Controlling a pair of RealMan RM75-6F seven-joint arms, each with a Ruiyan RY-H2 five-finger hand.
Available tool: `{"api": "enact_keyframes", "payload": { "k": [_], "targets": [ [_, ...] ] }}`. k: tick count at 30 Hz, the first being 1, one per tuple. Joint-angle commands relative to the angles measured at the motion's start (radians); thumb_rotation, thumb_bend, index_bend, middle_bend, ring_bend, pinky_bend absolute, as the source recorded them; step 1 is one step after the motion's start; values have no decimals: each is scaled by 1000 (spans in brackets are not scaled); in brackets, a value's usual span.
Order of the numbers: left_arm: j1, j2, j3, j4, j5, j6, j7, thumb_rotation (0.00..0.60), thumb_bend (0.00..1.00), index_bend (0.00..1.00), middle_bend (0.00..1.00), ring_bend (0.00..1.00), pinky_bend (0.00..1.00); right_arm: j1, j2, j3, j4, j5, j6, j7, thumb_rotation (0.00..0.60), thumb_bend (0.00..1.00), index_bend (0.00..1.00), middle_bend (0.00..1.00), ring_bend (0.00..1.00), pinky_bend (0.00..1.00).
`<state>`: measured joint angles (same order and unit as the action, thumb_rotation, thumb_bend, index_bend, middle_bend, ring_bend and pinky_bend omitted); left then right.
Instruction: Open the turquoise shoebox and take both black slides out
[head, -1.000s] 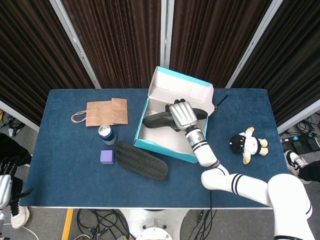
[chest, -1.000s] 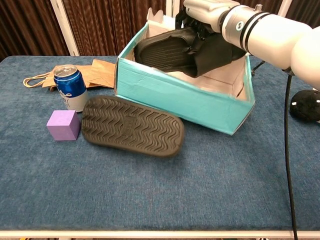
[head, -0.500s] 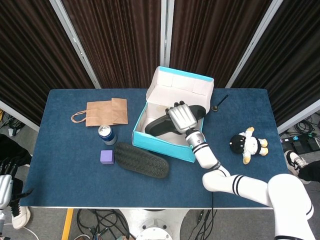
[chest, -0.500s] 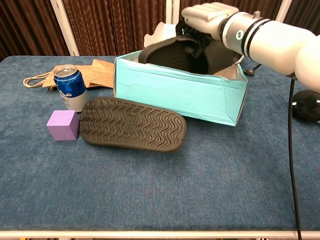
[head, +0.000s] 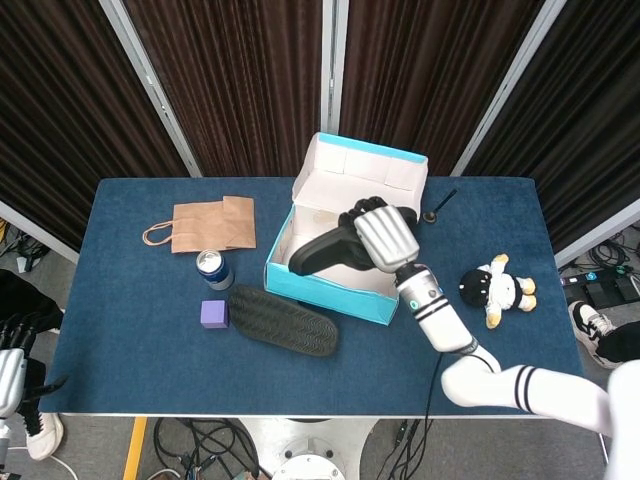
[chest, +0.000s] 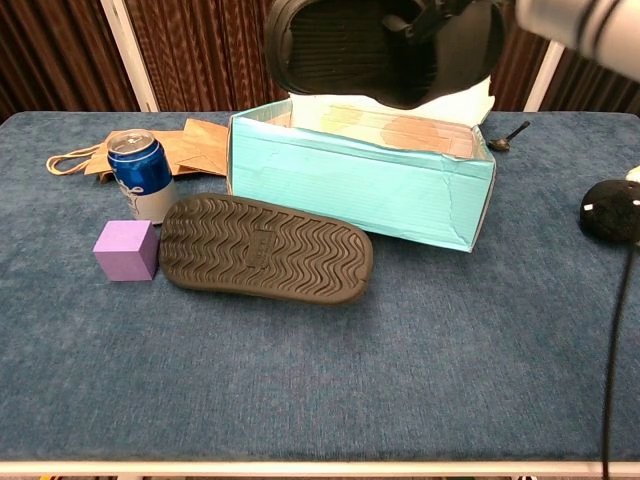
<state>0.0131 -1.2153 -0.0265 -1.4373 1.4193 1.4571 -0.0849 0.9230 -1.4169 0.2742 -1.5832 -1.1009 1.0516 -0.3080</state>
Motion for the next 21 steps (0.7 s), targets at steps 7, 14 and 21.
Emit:
{"api": "enact_keyframes", "payload": {
  "k": [7, 14, 21],
  "targets": [
    [-1, 10, 0, -18, 9, 10, 9, 600, 0, 166, 87, 13, 49, -198, 312, -187, -224, -345, -19, 413, 600, 523, 650, 517, 304, 278],
    [-4, 17, 1, -41, 12, 11, 27, 600, 0, 166, 86, 13, 49, -244, 312, -264, -126, -472, -9, 547, 600, 520, 650, 517, 304, 243],
    [0, 26, 1, -58, 11, 20, 38, 600, 0, 166, 87, 13, 49, -261, 244, -281, -19, -551, 44, 620, 600, 520, 650, 517, 301, 218]
  ]
}}
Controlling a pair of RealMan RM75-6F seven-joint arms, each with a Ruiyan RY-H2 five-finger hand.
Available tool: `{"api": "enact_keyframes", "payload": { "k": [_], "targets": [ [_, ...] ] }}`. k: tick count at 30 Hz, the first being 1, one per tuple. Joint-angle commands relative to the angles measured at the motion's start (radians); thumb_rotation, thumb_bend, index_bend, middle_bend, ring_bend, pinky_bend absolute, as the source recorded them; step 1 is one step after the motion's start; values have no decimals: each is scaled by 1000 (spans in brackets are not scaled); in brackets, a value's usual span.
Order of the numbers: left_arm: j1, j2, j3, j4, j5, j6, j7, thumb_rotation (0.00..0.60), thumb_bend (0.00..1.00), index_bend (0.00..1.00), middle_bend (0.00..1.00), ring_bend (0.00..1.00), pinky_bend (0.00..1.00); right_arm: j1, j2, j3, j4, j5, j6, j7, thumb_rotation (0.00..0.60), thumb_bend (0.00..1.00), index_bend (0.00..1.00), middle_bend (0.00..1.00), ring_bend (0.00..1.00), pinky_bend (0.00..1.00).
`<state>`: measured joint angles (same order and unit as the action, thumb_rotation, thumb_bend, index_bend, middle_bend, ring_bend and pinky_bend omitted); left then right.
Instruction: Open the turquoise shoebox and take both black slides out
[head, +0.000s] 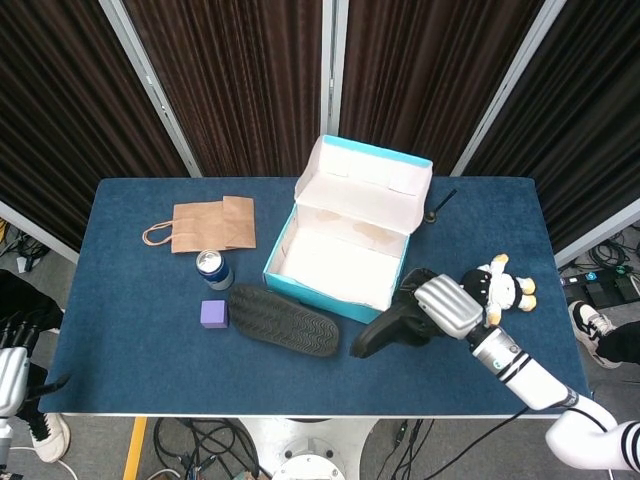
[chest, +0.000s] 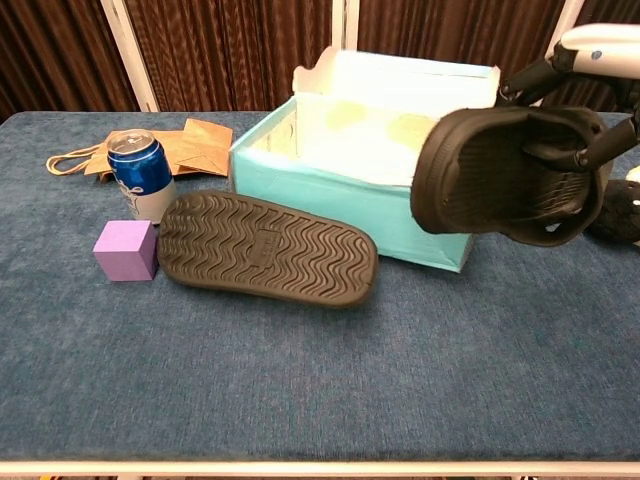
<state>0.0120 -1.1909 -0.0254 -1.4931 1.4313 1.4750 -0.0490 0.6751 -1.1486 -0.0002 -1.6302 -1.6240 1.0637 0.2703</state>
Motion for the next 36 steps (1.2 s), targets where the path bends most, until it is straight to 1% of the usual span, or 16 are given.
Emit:
{"api": "enact_keyframes", "payload": {
  "k": [1, 4, 7, 10, 12, 14, 15, 18, 19, 20, 23, 26, 31, 36],
  "targets": [
    [2, 4, -1, -5, -1, 3, 4, 600, 0, 166, 87, 13, 49, -14, -24, -6, 32, -39, 42, 61, 600, 520, 650, 517, 301, 218],
    [3, 6, 1, -9, -3, 4, 6, 600, 0, 166, 87, 13, 49, -17, -19, -12, 44, -61, 59, 86, 600, 517, 649, 517, 298, 213],
    [3, 5, 3, -10, -1, 1, 6, 600, 0, 166, 86, 13, 49, -19, -21, -31, 65, -80, 44, 62, 600, 511, 646, 512, 284, 186],
    [2, 2, 4, -9, 0, 0, 4, 600, 0, 166, 87, 13, 49, -25, -45, -43, 100, -89, 36, 17, 600, 479, 616, 478, 226, 137],
    [1, 2, 4, -7, 1, 0, 3, 600, 0, 166, 87, 13, 49, -29, -66, -49, 124, -91, 31, -5, 600, 425, 540, 402, 143, 98],
    [2, 1, 3, -5, 3, 3, 0, 600, 0, 166, 87, 13, 48, -33, -90, -52, 149, -89, 25, -35, 600, 358, 385, 278, 36, 32],
    [2, 0, 3, -5, 3, 4, -1, 600, 0, 166, 87, 13, 49, -35, -100, -53, 158, -89, 23, -51, 600, 330, 315, 225, 11, 12],
    [3, -1, 5, -3, 1, 3, -3, 600, 0, 166, 87, 13, 49, -42, -131, -55, 178, -74, 10, -95, 600, 217, 109, 67, 0, 0],
    [4, -1, 5, -2, 1, 3, -3, 600, 0, 166, 87, 13, 49, -44, -140, -54, 180, -66, 3, -111, 600, 179, 52, 29, 0, 0],
    [4, -1, 6, -1, 2, 3, -4, 600, 0, 166, 87, 13, 48, -45, -145, -54, 181, -62, -1, -121, 600, 153, 16, 8, 0, 0],
    [6, -2, 6, 0, 2, 6, -6, 600, 0, 166, 86, 13, 48, -51, -152, -48, 178, -47, -4, -153, 600, 124, 0, 0, 0, 0],
    [7, -1, 6, 2, 2, 8, -6, 600, 0, 166, 87, 13, 48, -55, -144, -41, 162, -39, 6, -167, 600, 121, 0, 0, 0, 0],
    [5, 1, 6, 0, 6, 7, -6, 600, 0, 166, 87, 13, 48, -73, -99, -29, 125, -30, 42, -168, 600, 125, 0, 0, 0, 0],
    [-1, 2, 4, -4, 10, 4, -4, 600, 0, 166, 87, 13, 48, -94, -39, -39, 97, -10, 41, -192, 600, 141, 0, 0, 0, 0]
  ]
}}
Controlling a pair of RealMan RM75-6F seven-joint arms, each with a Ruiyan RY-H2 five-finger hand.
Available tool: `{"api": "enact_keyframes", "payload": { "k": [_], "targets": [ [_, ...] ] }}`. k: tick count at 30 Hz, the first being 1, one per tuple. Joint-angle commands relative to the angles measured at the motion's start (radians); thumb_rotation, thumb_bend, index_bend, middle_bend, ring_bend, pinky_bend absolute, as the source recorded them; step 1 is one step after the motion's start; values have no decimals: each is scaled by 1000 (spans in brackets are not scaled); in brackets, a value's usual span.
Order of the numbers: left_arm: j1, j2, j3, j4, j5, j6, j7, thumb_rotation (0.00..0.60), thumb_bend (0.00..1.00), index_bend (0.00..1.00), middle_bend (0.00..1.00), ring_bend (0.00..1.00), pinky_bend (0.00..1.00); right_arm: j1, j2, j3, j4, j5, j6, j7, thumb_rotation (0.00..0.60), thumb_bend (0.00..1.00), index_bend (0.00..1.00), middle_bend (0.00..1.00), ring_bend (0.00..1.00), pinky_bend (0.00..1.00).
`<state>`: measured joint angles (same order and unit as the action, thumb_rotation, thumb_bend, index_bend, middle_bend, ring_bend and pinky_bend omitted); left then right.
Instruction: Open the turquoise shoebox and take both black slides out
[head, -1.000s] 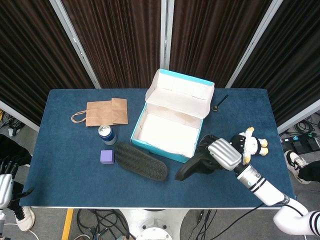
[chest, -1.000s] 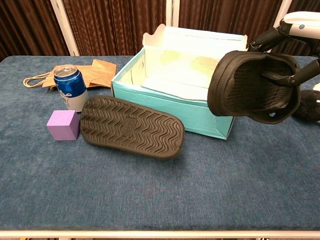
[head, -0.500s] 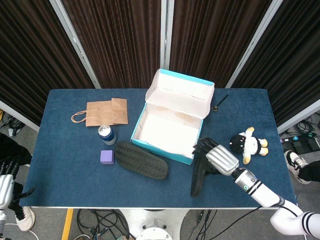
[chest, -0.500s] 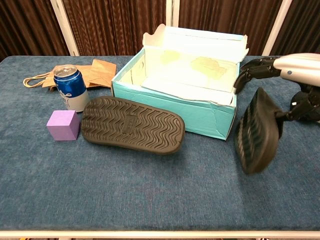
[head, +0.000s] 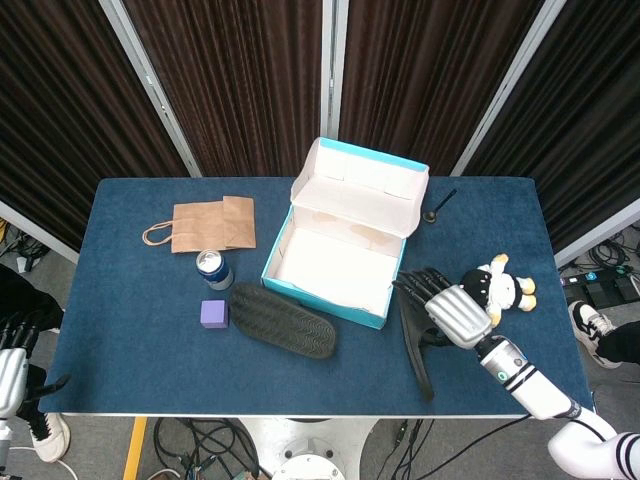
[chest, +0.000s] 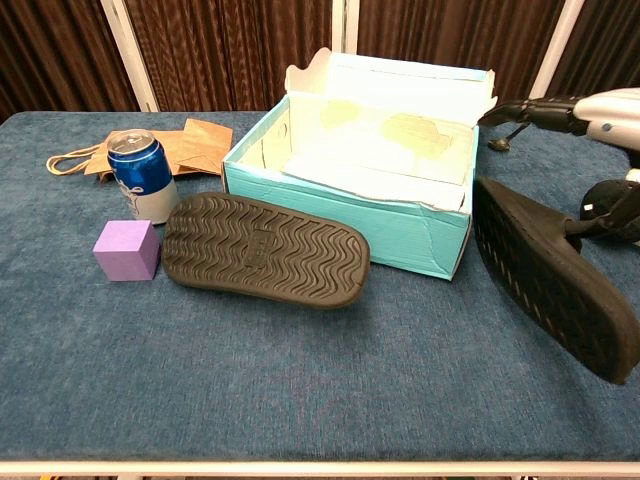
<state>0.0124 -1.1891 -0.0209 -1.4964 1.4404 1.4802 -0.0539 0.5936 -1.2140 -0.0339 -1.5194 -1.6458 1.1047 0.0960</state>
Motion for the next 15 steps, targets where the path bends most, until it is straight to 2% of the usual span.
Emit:
{"api": "enact_keyframes", "payload": {
  "k": [1, 4, 5, 9, 15],
  "targets": [
    [-4, 0, -1, -2, 3, -3, 2, 600, 0, 166, 87, 13, 48, -17, 41, -11, -19, 18, -8, -36, 600, 120, 0, 0, 0, 0],
    [-9, 1, -1, -5, 6, -7, 4, 600, 0, 166, 87, 13, 48, -31, 64, -20, -25, 41, -27, -113, 600, 10, 0, 0, 0, 0],
    [-10, 1, -2, -6, 8, -7, 5, 600, 0, 166, 87, 13, 48, -37, 65, -20, -23, 47, -25, -136, 600, 0, 0, 0, 0, 0],
    [-13, 2, -2, -10, 12, -6, 8, 600, 0, 166, 87, 13, 48, -56, 69, -13, -30, 83, -28, -195, 600, 0, 0, 0, 0, 0],
    [-13, 4, -3, -11, 12, -2, 8, 600, 0, 166, 87, 13, 48, -87, 100, 9, -60, 105, 22, -177, 600, 4, 0, 0, 0, 0]
  ]
}}
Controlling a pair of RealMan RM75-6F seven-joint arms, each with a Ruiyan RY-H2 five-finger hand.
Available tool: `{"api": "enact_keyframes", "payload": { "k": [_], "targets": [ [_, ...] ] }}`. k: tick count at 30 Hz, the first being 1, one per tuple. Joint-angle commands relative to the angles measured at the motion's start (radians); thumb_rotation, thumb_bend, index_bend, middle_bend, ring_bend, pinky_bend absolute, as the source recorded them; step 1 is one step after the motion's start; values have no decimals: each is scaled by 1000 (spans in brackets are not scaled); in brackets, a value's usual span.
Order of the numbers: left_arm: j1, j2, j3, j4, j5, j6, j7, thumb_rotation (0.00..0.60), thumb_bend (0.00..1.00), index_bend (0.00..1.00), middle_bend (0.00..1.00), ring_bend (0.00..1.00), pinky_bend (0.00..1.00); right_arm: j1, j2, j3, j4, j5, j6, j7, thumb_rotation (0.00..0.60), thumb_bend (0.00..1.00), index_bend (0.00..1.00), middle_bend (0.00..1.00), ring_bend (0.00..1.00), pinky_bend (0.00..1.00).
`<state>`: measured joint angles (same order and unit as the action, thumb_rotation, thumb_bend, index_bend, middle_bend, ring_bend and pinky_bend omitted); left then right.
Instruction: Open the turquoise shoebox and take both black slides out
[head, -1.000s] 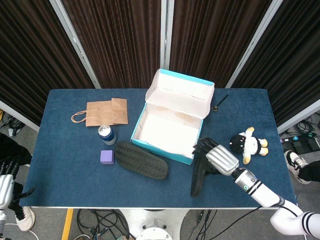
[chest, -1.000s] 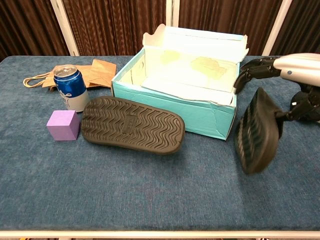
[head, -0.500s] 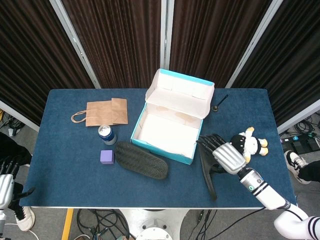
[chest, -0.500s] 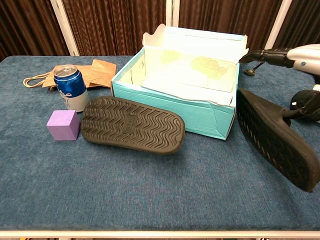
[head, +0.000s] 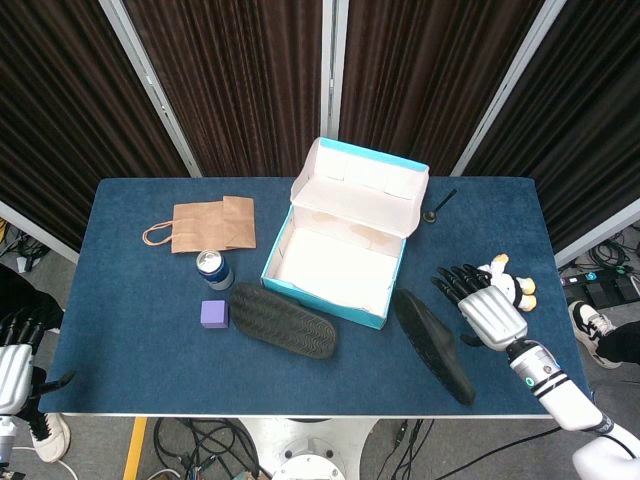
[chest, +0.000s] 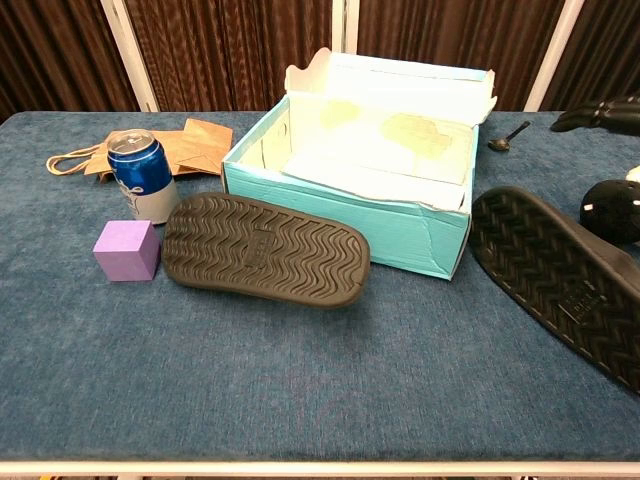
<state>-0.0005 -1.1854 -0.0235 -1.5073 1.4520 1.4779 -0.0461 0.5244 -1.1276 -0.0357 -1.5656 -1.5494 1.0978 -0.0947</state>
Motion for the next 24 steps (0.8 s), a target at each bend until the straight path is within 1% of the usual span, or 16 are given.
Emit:
{"api": "enact_keyframes", "payload": {
  "k": [1, 3, 5, 7, 10, 16, 20, 24],
  "targets": [
    [-1, 0, 0, 0, 1, 1, 0, 600, 0, 166, 87, 13, 48, -29, 24, 14, -25, 9, 48, 41, 600, 23, 0, 0, 0, 0],
    [-2, -1, -1, 0, 1, 1, -1, 600, 0, 166, 86, 13, 48, -52, 35, 19, -33, 0, 92, 95, 600, 77, 0, 11, 0, 0],
    [-3, -2, -2, 1, 0, 0, 0, 600, 0, 166, 87, 13, 48, -86, 38, 19, -32, -14, 154, 148, 600, 139, 0, 63, 0, 0],
    [-4, -4, -1, 1, 1, -1, -1, 600, 0, 166, 87, 13, 48, -126, 42, 13, -35, -19, 209, 168, 600, 168, 3, 94, 0, 0],
    [-6, -7, -1, 2, 3, -1, 1, 600, 0, 166, 87, 13, 48, -189, 38, 5, -50, -15, 286, 153, 600, 185, 5, 97, 0, 0],
    [-4, -15, -2, 5, 5, 8, 5, 600, 0, 166, 87, 13, 48, -299, 16, -15, -76, -33, 421, 126, 600, 183, 5, 78, 0, 0],
    [-2, -20, -3, 9, 6, 16, 6, 600, 0, 166, 87, 13, 48, -335, 8, -15, -78, -51, 467, 136, 600, 184, 5, 76, 0, 0],
    [-1, -25, -3, 14, 8, 21, 4, 600, 0, 166, 87, 13, 48, -345, 7, -11, -80, -62, 470, 143, 600, 184, 5, 78, 0, 0]
  ]
}}
